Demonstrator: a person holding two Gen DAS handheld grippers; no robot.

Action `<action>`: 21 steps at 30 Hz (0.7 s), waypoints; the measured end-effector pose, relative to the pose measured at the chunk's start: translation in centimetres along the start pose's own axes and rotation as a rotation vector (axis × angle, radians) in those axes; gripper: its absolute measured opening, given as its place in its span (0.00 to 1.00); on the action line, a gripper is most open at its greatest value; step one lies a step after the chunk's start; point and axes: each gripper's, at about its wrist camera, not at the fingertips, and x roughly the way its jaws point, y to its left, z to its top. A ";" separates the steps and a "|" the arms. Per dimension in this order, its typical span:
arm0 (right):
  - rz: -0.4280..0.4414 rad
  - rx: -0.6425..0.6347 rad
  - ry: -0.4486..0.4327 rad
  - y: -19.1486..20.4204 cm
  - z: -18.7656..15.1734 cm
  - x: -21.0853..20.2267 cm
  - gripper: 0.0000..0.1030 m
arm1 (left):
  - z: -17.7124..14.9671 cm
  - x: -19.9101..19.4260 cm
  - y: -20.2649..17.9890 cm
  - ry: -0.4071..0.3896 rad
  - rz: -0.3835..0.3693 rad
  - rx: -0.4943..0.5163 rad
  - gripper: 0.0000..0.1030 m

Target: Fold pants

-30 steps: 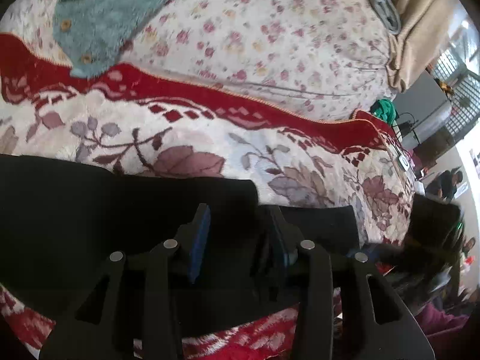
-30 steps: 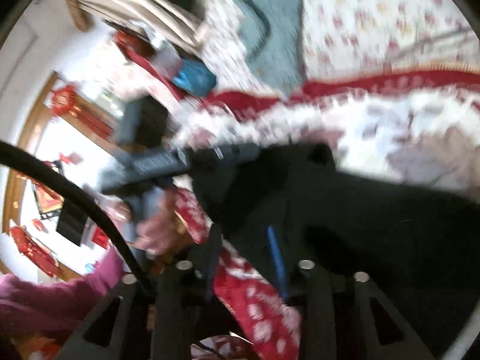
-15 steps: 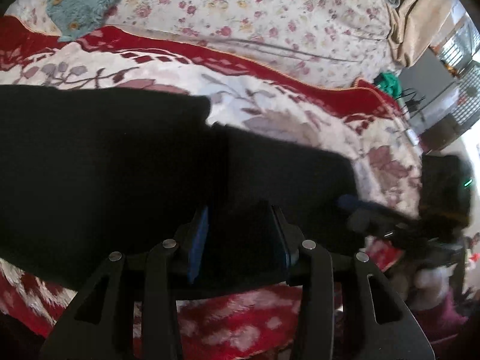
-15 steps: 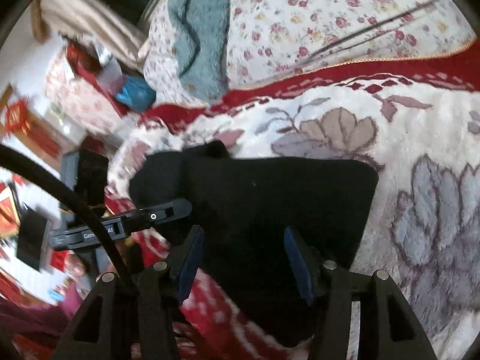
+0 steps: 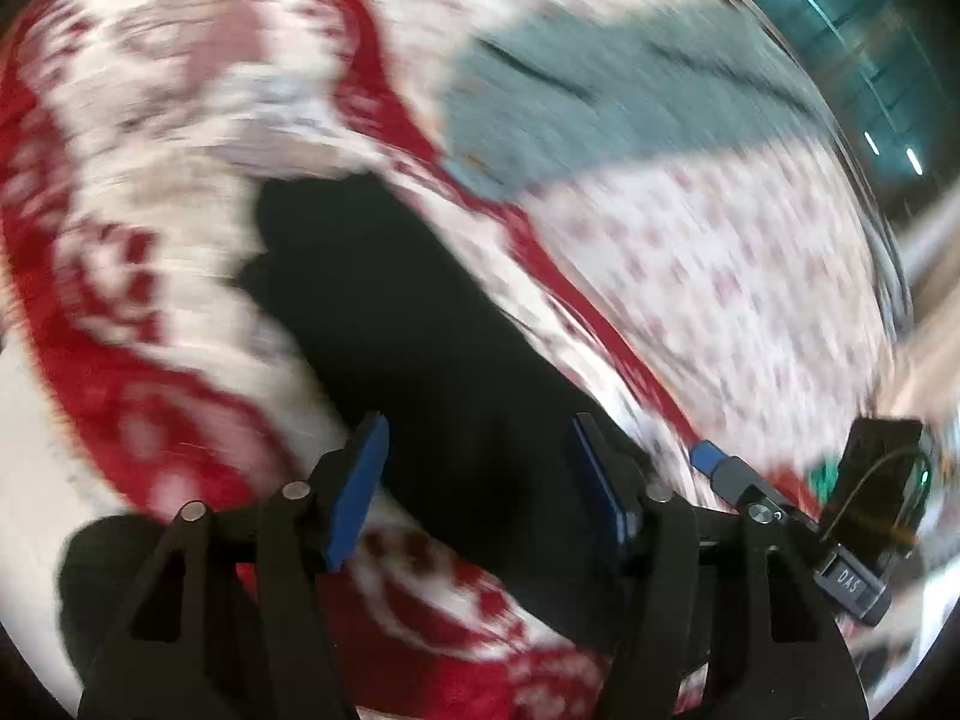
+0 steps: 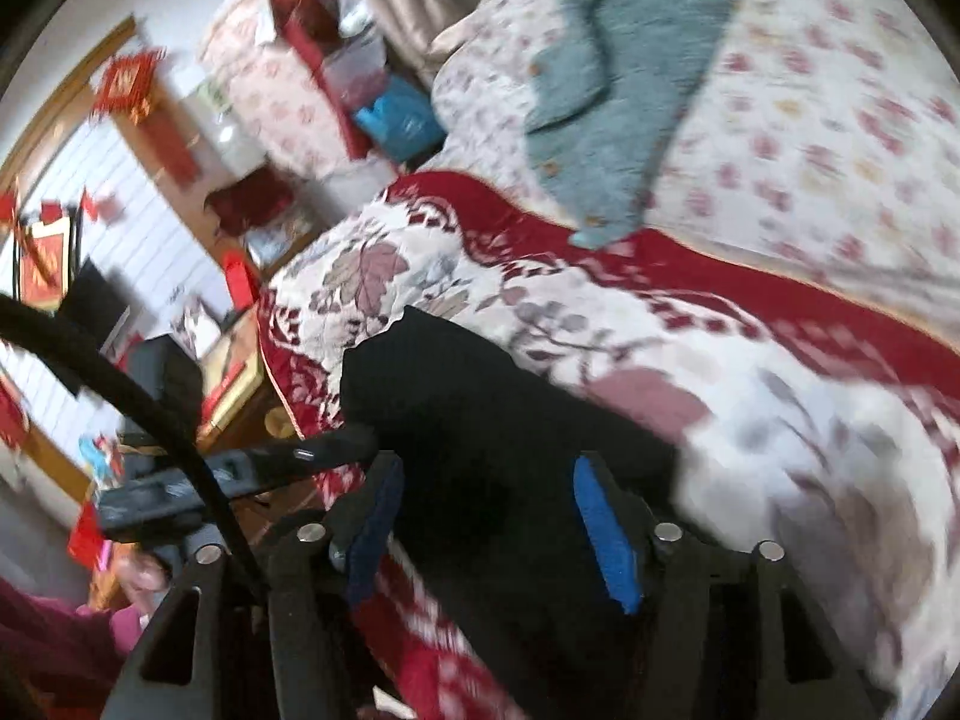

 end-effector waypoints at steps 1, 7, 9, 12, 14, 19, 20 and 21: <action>0.011 -0.008 0.004 0.3 0.7 1.1 0.59 | 0.3 -0.3 1.1 -0.017 0.016 -0.034 0.64; 0.040 -0.092 0.091 2.7 5.0 9.1 0.68 | 2.0 1.1 5.1 -0.001 0.053 -0.157 0.64; 0.046 -0.123 0.121 3.3 6.4 11.3 0.68 | 2.4 2.0 5.5 0.004 0.051 -0.174 0.64; 0.080 -0.180 0.181 3.7 8.5 14.8 0.68 | 2.9 3.0 5.8 0.022 0.034 -0.182 0.64; 0.093 -0.205 0.207 3.7 9.4 16.6 0.68 | 3.3 3.8 5.9 0.036 0.024 -0.178 0.64; 0.127 -0.251 0.334 3.5 11.1 22.3 0.70 | 3.7 5.2 6.6 0.052 0.017 -0.189 0.64; 0.140 -0.251 0.366 3.4 11.2 23.4 0.70 | 3.8 5.4 6.6 0.051 0.017 -0.188 0.64; 0.174 -0.245 0.396 3.3 11.1 24.5 0.70 | 3.8 5.5 6.6 0.048 0.019 -0.183 0.64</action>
